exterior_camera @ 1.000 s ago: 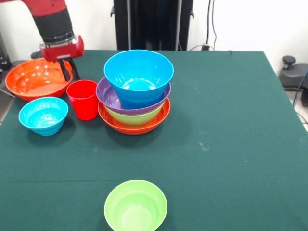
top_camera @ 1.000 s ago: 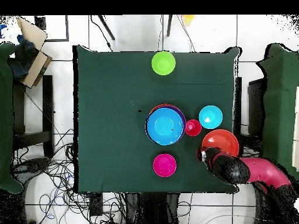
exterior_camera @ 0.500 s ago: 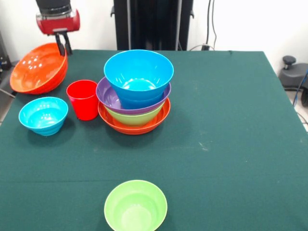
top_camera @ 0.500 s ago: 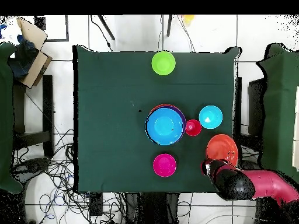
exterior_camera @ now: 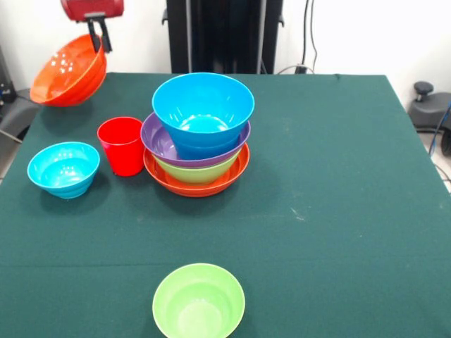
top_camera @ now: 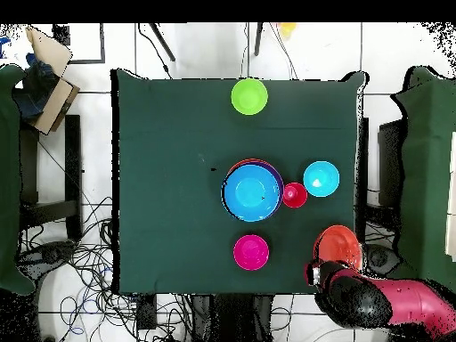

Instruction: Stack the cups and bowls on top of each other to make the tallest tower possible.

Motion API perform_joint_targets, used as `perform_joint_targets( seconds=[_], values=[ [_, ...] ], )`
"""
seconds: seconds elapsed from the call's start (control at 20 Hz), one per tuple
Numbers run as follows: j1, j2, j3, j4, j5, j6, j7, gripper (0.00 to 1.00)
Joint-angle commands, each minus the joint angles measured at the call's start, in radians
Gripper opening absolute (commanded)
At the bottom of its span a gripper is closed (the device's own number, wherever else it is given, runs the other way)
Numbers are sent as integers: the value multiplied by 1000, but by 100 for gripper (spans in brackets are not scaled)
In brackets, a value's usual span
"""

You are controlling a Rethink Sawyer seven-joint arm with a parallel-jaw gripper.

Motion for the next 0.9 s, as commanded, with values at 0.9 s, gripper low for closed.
perform_joint_targets(
  seconds=[0.9],
  values=[
    [12,-480,121,193,445,173,-213,0]
  ],
)
